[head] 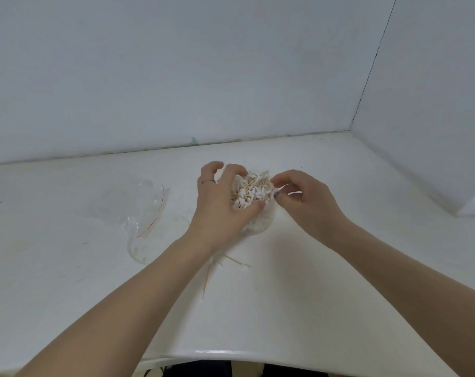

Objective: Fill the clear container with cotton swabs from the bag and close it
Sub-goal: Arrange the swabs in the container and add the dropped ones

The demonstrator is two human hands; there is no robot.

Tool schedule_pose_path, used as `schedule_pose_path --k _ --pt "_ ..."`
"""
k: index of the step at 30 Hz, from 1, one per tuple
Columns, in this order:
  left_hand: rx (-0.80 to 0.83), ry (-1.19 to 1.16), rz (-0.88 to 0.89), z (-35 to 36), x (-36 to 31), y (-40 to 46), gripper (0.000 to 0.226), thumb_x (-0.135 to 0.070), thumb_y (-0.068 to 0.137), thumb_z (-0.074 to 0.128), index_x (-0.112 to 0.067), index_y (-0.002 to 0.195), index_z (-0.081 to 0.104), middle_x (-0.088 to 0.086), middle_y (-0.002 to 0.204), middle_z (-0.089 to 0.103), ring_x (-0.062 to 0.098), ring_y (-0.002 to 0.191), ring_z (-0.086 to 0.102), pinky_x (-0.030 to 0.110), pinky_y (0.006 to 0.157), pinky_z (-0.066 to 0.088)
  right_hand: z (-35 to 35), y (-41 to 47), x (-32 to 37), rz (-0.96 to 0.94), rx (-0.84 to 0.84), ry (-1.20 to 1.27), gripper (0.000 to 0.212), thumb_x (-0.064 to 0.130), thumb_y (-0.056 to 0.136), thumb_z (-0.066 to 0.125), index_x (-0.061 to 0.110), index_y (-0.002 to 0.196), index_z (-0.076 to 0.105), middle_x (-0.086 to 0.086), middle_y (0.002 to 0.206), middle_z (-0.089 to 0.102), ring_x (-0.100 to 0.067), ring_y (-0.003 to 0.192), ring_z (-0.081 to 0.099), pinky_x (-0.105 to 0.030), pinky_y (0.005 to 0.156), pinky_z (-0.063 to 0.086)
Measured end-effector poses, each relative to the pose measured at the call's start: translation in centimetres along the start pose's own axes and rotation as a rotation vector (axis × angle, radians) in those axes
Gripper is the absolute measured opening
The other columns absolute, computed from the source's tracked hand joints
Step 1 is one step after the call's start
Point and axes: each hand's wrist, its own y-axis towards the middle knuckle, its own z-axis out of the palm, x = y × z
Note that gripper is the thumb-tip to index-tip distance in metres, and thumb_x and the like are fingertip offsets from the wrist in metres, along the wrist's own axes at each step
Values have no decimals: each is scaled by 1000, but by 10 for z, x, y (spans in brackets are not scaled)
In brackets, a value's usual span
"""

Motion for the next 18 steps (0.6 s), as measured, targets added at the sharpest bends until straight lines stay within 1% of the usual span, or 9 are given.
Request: schedule_pose_path --k 2,3,4,6,8,11,13,15,18 --pt "-3 206 204 -6 -2 3 24 -42 85 75 -28 103 68 4 144 40 23 138 33 34 102 40 1 0 -2 12 -1 15 25 5 91 61 21 108 69 13 106 67 -2 93 63 -11 80 49" --pt "7 319 315 -7 -2 4 19 -42 86 70 -25 94 71 7 140 46 26 135 37 41 103 40 2 0 -2 15 -1 23 26 3 90 60 21 108 69 12 107 67 -3 94 64 -12 81 49" --pt "25 411 409 -8 -1 6 20 -42 88 65 -23 88 72 8 135 51 31 132 41 44 104 40 2 0 -1 20 -2 33 28 2 90 59 21 109 68 11 107 67 -4 94 64 -12 81 50" --pt "66 524 507 -10 0 10 25 -39 92 59 -20 83 71 7 129 57 34 127 45 46 107 36 2 0 -1 28 -15 61 32 0 89 56 22 110 67 8 108 67 -5 94 64 -12 80 50" --pt "88 598 547 -10 -1 13 28 -38 93 54 -17 84 69 7 125 59 33 124 47 45 108 34 3 0 1 42 -18 99 34 -3 89 54 22 110 66 8 108 67 -3 93 64 -10 79 49" --pt "113 664 566 -9 -2 15 32 -37 94 49 -16 86 71 6 123 61 33 121 50 50 107 37 2 -1 1 59 -1 119 36 -5 89 51 20 110 65 11 110 67 -1 93 63 -7 76 47" --pt "103 623 538 -9 -5 15 32 -34 96 47 -15 89 72 6 123 60 32 120 49 48 105 39 3 -2 1 61 3 122 37 -6 88 51 20 111 64 11 110 67 -1 93 63 -7 75 46" --pt "59 553 481 -10 -8 16 34 -32 98 45 -13 90 71 6 123 60 31 117 49 45 99 41 3 -1 1 63 -10 137 38 -6 88 52 21 114 63 9 110 67 -3 94 64 -9 77 47" --pt "-12 560 461 -11 -10 23 36 -30 101 40 -10 91 69 7 122 60 31 113 49 44 92 42 3 -1 -1 74 -24 166 39 -5 89 52 21 117 61 6 108 67 -9 98 65 -12 80 49"
